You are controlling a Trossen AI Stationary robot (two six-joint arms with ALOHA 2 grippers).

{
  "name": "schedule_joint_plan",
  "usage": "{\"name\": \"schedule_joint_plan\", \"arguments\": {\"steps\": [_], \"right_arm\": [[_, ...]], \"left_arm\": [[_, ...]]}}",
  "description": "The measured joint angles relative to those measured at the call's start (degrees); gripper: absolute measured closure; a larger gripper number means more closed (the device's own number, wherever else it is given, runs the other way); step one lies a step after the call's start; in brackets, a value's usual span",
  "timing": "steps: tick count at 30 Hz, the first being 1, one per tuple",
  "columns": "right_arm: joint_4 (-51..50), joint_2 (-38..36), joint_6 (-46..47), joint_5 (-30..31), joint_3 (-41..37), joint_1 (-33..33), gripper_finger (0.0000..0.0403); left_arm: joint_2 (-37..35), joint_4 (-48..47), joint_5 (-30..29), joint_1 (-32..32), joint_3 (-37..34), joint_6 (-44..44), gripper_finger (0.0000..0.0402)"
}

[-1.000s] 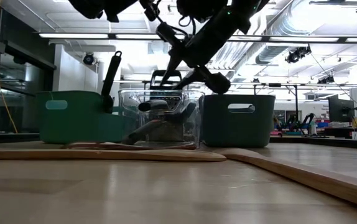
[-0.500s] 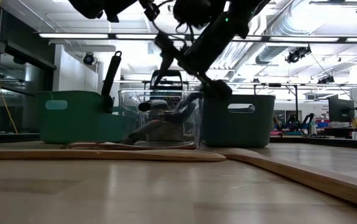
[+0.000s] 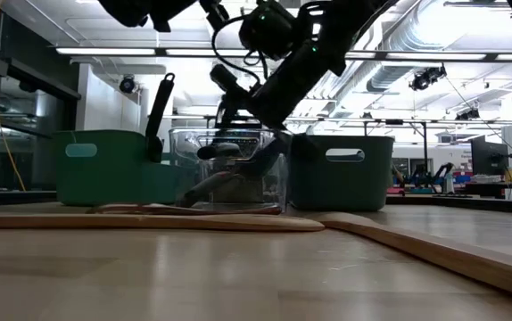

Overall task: Pick & Place Kitchen Items
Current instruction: Put the slotted spatula into the transparent bin

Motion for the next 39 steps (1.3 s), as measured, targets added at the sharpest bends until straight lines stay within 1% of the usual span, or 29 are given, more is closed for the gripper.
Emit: {"name": "schedule_joint_plan", "arguments": {"steps": [4,11,18,24,35,39], "right_arm": [[0.6,-0.1,0.0,1.4,0.0,-0.3,0.0228],[2.4,-0.2,-1.4,1.0,0.0,-0.7,0.0334],[3.6,-0.2,-3.2,1.7,0.0,-0.4,0.0337],[4.6,-0.3,-5.7,4.0,0.0,0.5,0.0337],[5.1,-4.0,-11.0,9.1,0.0,0.5,0.0337],[5.3,-4.4,-12.1,9.0,0.0,0.5,0.0337]], "left_arm": [[0.0,0.0,0.2,0.0,0.0,-0.1,0.0230],[0.0,0.0,0.2,0.0,0.0,-0.1,0.0230],[0.0,0.0,0.3,0.0,0.0,-0.1,0.0230],[0.0,0.0,0.4,0.0,0.0,-0.2,0.0230],[0.0,0.0,0.5,0.0,0.0,-0.3,0.0230],[0.0,0.0,0.5,0.0,0.0,-0.6,0.0230]]}}
